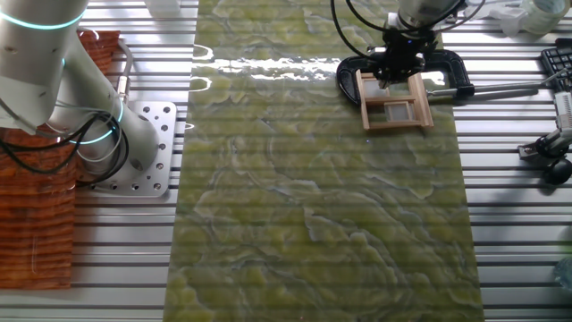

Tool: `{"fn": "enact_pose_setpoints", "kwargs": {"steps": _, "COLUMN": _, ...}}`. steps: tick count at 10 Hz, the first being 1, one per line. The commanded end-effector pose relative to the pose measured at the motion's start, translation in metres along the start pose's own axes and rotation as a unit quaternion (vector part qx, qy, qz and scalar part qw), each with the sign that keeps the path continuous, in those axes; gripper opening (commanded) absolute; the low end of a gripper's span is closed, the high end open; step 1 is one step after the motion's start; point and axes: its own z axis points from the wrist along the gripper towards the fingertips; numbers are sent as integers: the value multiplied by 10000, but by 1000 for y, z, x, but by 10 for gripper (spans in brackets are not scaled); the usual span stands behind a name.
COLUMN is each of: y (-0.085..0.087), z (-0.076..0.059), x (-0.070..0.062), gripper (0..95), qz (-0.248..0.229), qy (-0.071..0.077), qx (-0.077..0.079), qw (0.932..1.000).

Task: Close a sliding window

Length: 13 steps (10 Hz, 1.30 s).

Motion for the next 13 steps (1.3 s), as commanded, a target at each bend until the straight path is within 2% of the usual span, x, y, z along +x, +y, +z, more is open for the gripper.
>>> {"fn": "enact_pose_setpoints", "kwargs": {"steps": 1, "y": 0, "z": 0, "x": 0, "gripper": 0, "qz": -54, "qy": 5, "qx": 31, "qw": 10000}}
{"fn": "enact_pose_setpoints", "kwargs": {"steps": 4, "y": 0, "z": 0, "x": 0, "gripper": 0, "qz": -313, "qy": -124, "qx": 117, "qw": 9994}}
{"fn": "enact_pose_setpoints", "kwargs": {"steps": 13, "y": -1, "z": 0, "x": 0, "gripper": 0, "qz": -552, "qy": -155, "qx": 181, "qw": 9982}}
